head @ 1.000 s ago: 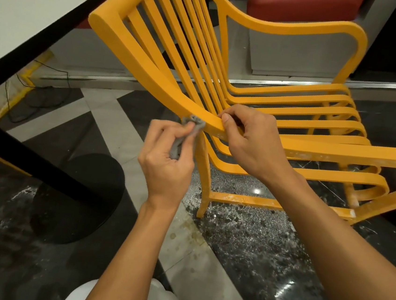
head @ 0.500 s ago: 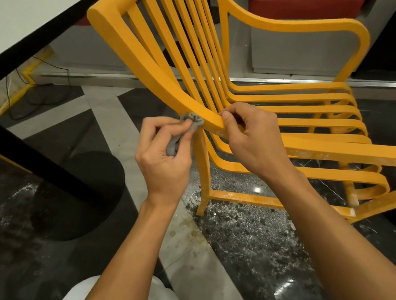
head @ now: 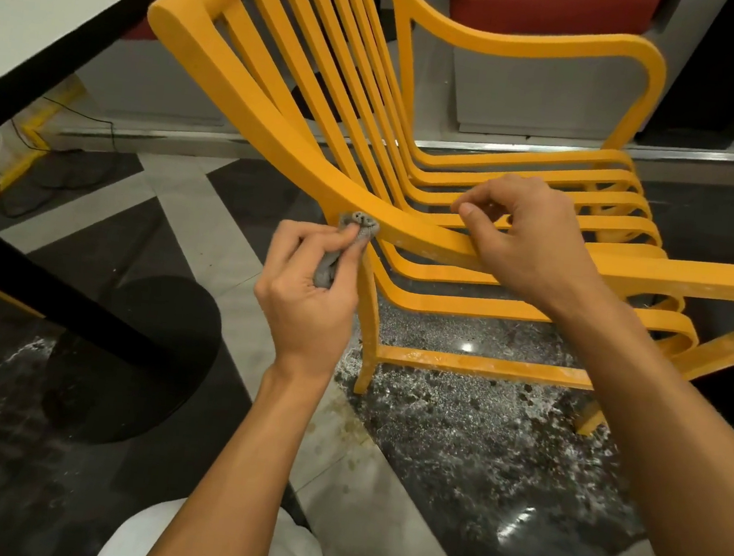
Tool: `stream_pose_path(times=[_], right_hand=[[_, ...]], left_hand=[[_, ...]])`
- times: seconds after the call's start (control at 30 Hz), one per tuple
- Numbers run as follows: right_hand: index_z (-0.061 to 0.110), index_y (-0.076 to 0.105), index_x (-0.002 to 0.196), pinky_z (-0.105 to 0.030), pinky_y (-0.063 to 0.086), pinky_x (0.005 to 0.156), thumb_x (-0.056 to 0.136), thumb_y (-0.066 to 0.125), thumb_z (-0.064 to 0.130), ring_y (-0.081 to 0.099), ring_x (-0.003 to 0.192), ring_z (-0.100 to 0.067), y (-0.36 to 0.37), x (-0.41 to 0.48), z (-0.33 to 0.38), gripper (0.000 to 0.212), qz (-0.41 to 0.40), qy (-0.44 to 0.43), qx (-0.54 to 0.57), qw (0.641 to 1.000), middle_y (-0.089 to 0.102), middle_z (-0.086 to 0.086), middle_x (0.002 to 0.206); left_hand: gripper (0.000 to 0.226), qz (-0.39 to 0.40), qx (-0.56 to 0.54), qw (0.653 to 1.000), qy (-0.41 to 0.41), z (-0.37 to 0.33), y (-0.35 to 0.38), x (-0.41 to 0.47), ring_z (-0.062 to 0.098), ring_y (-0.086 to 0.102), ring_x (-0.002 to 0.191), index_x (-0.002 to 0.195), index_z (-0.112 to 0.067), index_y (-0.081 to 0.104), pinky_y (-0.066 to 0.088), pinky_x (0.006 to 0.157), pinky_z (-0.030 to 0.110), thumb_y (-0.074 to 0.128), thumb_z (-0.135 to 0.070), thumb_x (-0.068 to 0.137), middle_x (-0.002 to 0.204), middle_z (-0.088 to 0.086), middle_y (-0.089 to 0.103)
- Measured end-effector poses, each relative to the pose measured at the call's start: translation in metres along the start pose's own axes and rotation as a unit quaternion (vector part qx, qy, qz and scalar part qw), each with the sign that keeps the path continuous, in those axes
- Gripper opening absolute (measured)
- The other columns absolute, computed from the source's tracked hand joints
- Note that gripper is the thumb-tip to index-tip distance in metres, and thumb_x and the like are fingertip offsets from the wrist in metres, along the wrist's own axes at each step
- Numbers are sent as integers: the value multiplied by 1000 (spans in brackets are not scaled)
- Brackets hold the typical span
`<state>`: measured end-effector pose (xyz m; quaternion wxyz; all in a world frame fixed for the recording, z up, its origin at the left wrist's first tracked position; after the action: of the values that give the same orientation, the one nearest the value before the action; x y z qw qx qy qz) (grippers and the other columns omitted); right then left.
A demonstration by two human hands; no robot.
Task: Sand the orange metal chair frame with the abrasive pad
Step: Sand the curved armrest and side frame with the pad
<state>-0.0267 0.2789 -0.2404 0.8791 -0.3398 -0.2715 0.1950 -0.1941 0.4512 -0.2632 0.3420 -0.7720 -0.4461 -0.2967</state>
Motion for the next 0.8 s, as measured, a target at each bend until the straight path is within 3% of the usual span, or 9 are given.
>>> stream_pose_path(times=[0.07, 0.17, 0.37, 0.57, 0.8], right_hand=[[22, 80, 106, -32, 44, 85, 101, 65, 32, 58, 96, -14, -2, -1, -7, 18, 11, 3, -18, 1000, 66, 11, 98], [23, 80, 104, -23, 39, 77, 100, 68, 33, 54, 82, -7, 1, -1, -9, 16, 23, -2, -17, 1000, 64, 12, 94], [24, 80, 103, -22, 37, 70, 99, 69, 34, 50, 77, -4, 2, -2, -19, 15, 47, 7, 15, 999, 63, 11, 88], [25, 80, 101, -27, 40, 74, 98, 70, 34, 51, 75, -5, 3, -2, -19, 14, 52, 2, 21, 998, 65, 9, 89], [24, 80, 99, -18, 35, 68, 98, 70, 32, 50, 76, -2, 2, -3, -22, 12, 56, 6, 27, 998, 60, 16, 85]], left_hand=[[11, 21, -1, 1000, 2, -5, 11, -6, 25, 71, 89, 98, 1, 80, 62, 75, 40, 83, -8, 93, 98, 12, 68], [10, 59, -1, 998, 9, -15, 28, -15, 21, 69, 87, 96, 1, 80, 60, 74, 37, 84, -7, 92, 95, 10, 67], [11, 14, 9, 1000, -4, -14, 17, -10, 9, 65, 87, 96, 1, 79, 53, 80, 16, 85, -8, 91, 96, 12, 67], [10, 81, 1, 997, 17, -24, 40, -19, 11, 66, 88, 94, 3, 78, 56, 79, 21, 84, -6, 91, 94, 11, 66], [12, 31, 3, 1000, -6, -21, 33, -19, 12, 66, 87, 94, 3, 77, 54, 79, 18, 84, -6, 92, 94, 12, 66]])
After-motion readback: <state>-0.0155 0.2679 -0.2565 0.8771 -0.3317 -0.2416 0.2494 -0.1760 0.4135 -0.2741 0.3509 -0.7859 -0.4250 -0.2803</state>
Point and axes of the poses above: each hand's wrist, its own x-axis towards the middle knuckle, its own y-axis out of the palm, z = x × y, the point moved 8 cm from there along x, towards the middle knuckle
